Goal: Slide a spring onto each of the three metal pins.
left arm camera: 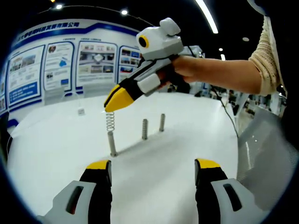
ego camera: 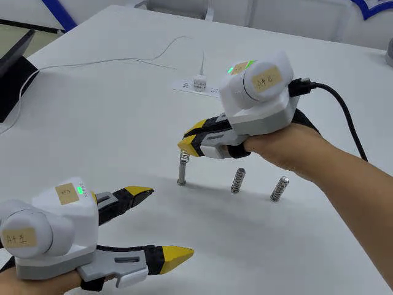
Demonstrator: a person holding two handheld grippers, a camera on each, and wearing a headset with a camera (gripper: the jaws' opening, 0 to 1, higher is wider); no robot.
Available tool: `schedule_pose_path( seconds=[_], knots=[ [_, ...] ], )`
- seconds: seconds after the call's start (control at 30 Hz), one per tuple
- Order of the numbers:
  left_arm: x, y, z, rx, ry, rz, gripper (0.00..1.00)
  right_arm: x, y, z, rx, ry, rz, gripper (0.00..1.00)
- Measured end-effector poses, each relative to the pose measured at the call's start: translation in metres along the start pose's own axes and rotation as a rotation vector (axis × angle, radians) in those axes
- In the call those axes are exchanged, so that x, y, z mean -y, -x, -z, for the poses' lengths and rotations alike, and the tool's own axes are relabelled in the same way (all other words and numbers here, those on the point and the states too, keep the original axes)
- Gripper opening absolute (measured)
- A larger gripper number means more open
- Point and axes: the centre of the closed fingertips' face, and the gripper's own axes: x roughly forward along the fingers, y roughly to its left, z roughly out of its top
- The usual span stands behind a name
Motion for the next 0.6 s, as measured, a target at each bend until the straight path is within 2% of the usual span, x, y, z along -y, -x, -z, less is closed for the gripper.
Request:
schedule_pose_path(
  seconds=[0.33,0.6],
  knots=[
    [-0.0009,-0.0001,0.0005,0.001,0.006,0.002,0.72,0.0028,-0.0053,0.0049,-0.011,-0.005,-0.004,0.12],
    [-0.0018,-0.0001,0.0009,-0.001,0.006,0.005,0.7,-0.0009,-0.0062,0.0072,-0.015,-0.013,-0.003,0.12]
  ],
)
